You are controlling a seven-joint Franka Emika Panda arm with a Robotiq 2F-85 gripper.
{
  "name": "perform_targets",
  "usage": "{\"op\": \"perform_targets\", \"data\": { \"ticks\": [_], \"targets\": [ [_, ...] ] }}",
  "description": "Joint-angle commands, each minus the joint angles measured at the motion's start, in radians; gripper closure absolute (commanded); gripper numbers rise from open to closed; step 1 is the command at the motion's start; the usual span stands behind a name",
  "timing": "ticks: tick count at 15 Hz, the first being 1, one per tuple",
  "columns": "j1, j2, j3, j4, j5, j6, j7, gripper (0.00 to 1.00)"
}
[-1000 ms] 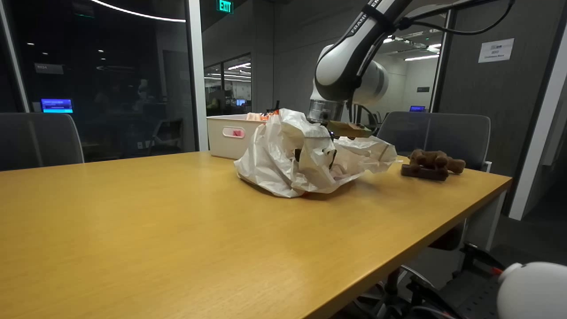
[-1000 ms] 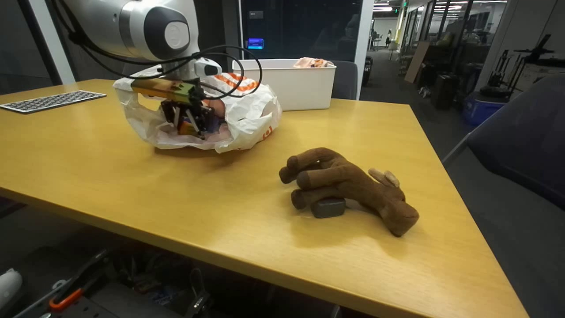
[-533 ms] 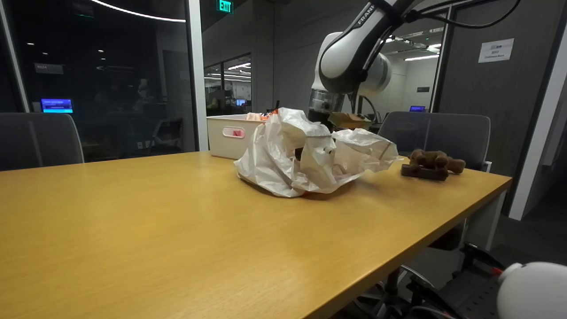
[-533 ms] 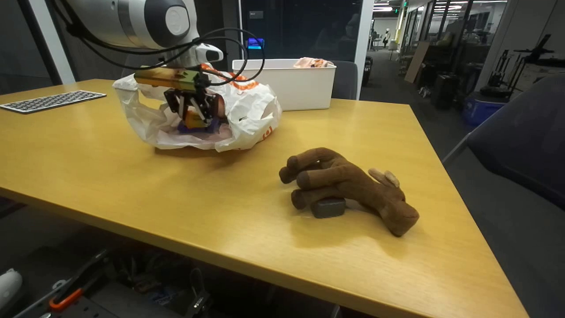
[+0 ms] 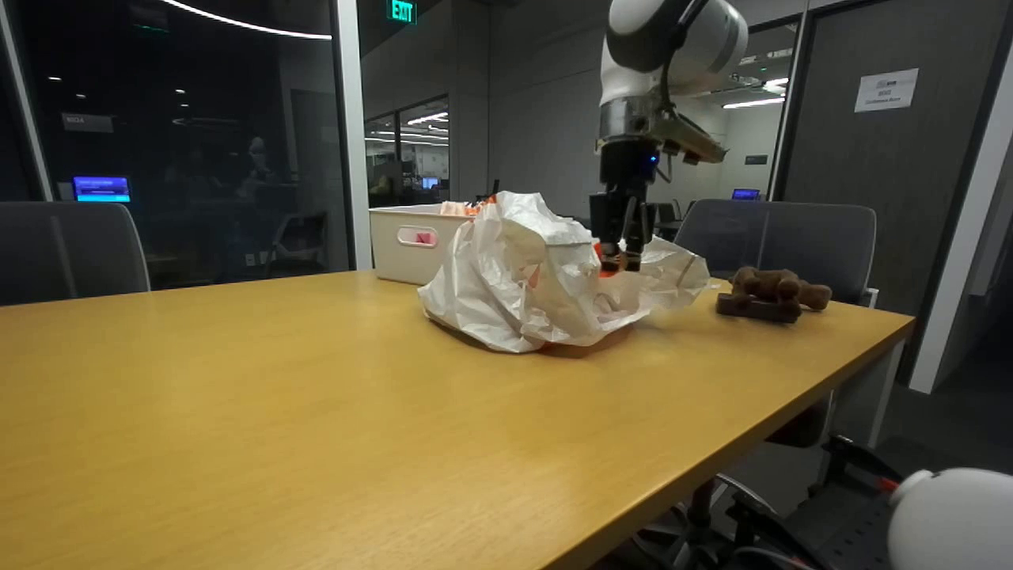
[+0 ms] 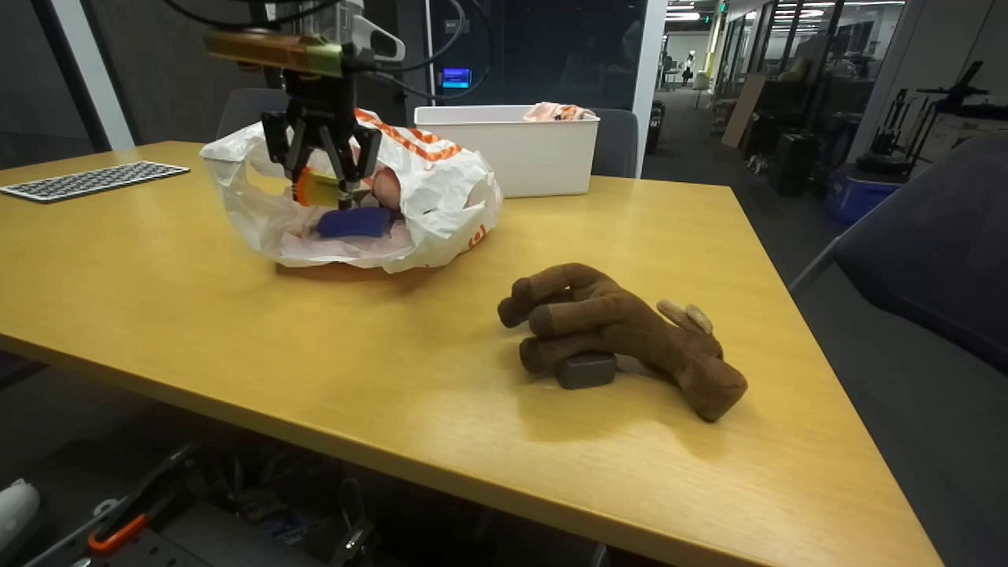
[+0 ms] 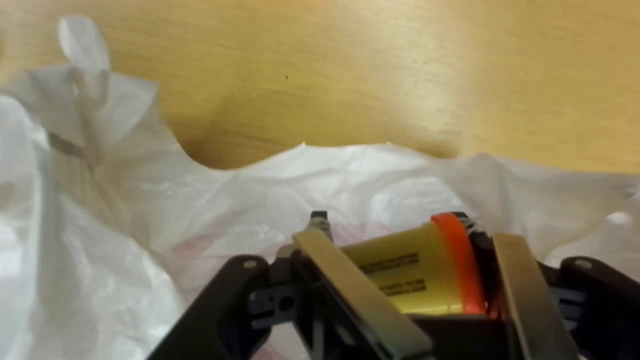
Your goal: Remove the items from the plastic bag and place them on the table.
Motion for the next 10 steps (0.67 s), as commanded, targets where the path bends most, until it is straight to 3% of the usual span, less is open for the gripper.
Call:
{"op": "perform_targets", "data": {
  "ticks": [1, 4, 10],
  "targets": [
    [-0.027, -0.160, -0.038, -0.012, -0.008, -0.142, -0.006, 0.65],
    [-0.073, -0.250, -0.052, -0.036, -0.072, -0.117, 0.110, 0.65],
    [-0.182, -0.245, -0.083, -0.063, -0.159, 0.014, 0.300, 0.65]
  ]
}}
